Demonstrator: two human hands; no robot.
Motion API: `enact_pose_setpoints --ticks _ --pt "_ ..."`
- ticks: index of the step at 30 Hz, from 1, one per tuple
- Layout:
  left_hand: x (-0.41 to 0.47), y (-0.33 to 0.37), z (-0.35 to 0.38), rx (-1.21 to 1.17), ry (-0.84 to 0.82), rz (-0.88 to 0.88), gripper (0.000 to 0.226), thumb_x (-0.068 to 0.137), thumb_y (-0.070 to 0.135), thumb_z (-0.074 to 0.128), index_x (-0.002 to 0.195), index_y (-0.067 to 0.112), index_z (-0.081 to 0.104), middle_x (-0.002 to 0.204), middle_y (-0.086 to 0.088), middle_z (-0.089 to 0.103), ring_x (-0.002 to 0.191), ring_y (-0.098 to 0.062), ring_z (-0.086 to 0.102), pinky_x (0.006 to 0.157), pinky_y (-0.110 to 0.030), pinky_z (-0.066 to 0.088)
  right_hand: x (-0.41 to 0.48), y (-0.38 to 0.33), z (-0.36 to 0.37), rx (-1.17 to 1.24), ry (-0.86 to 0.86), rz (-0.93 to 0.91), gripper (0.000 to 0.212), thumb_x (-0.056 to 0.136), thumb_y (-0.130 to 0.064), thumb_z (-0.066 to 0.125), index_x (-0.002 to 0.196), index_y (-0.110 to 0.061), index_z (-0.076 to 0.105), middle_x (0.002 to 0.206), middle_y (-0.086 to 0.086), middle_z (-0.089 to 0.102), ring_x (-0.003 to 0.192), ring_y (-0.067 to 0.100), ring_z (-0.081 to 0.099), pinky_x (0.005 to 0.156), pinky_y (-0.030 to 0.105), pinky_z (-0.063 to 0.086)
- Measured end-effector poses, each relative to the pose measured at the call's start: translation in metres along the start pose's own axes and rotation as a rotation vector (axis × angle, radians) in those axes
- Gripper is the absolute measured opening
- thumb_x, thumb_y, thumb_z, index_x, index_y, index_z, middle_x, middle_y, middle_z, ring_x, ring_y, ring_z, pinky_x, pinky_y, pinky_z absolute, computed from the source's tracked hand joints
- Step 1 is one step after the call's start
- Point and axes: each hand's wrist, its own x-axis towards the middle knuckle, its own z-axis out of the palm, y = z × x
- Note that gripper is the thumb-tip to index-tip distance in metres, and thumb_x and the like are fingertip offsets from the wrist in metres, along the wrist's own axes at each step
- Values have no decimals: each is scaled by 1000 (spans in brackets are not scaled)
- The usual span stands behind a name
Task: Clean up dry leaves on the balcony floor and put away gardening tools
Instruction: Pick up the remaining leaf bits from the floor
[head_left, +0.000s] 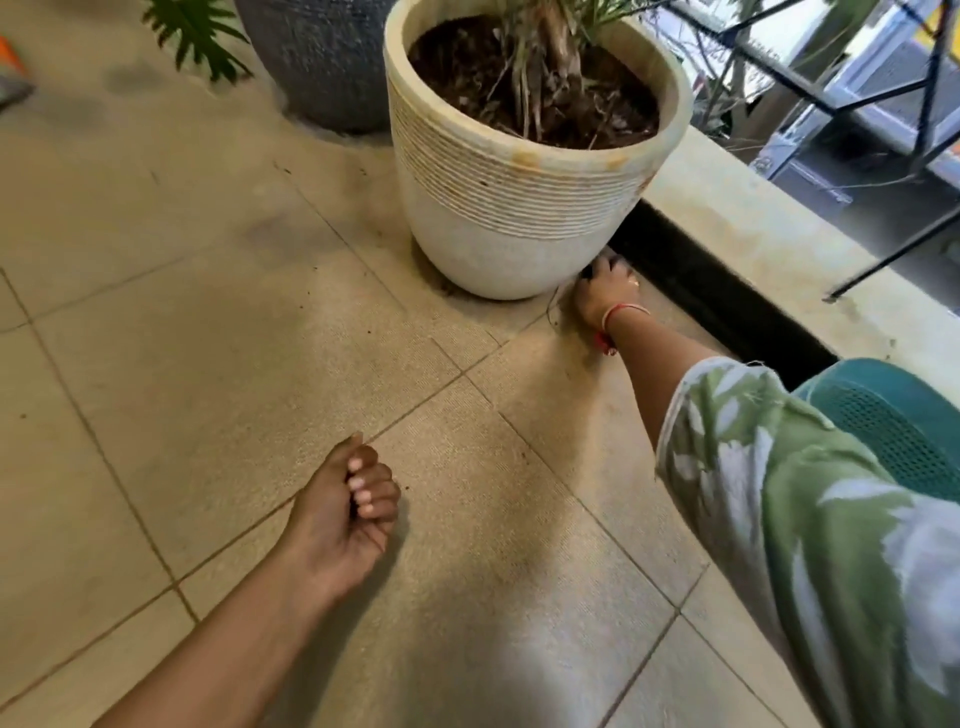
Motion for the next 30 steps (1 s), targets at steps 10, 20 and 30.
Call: enact_pose_setpoints --ticks 10,20,30 --pt "11 -7 3 -27 -5 22 52 99 31 40 48 20 40 41 8 28 31 -2 29 27 -12 27 -72 -2 14 33 -70 -511 47 98 -19 32 144 -15 34 153 9 27 135 27 34 113 36 29" --pt "18 -17 8 -27 -21 13 57 100 31 38 44 19 42 39 8 29 31 -2 29 28 -12 27 -115 -14 15 104 -129 -647 51 100 -42 30 144 -19 34 150 6 33 135 21 34 111 36 30" --pt "9 -27 10 -29 19 49 49 100 30 41 52 18 40 38 6 31 31 -3 31 30 -11 28 -192 -16 43 -110 -96 -768 46 101 -18 33 145 -6 30 150 15 31 138 28 31 115 33 27"
